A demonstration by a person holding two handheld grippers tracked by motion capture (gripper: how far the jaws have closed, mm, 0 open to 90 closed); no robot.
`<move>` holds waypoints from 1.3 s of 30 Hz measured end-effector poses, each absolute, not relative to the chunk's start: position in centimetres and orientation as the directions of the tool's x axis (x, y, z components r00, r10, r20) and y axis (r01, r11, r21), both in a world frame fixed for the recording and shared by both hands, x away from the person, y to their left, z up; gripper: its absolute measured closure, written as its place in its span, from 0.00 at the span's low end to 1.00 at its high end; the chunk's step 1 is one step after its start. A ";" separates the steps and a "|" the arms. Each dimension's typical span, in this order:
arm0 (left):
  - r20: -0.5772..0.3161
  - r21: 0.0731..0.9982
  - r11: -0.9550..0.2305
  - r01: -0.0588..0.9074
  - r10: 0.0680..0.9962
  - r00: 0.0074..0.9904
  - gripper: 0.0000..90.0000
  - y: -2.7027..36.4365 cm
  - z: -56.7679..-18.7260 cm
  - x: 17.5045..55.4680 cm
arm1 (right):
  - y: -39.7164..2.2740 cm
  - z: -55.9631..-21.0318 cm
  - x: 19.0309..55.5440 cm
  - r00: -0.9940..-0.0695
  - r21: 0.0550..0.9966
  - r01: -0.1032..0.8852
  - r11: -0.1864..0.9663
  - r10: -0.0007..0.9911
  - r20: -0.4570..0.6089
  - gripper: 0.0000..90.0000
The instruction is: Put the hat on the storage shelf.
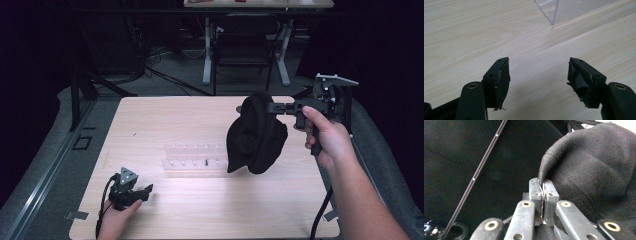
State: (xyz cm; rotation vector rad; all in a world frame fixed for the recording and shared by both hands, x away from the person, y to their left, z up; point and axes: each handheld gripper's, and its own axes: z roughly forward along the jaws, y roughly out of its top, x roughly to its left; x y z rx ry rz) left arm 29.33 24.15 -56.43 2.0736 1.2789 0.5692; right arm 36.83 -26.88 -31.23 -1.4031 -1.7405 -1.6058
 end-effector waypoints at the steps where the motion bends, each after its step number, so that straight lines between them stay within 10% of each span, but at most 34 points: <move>1: 0.038 0.704 -0.333 0.627 0.899 0.436 0.38 24.1 -56.5 29.3 | -26.7 -31.2 37.0 -0.426 0.518 0.842 -0.152 0.402 0.810 0.99; 39: 0.037 0.710 -0.341 0.616 0.892 0.451 0.38 23.8 -56.3 29.5 | -20.7 -31.9 40.6 -0.426 0.509 0.852 -0.121 0.403 0.810 0.99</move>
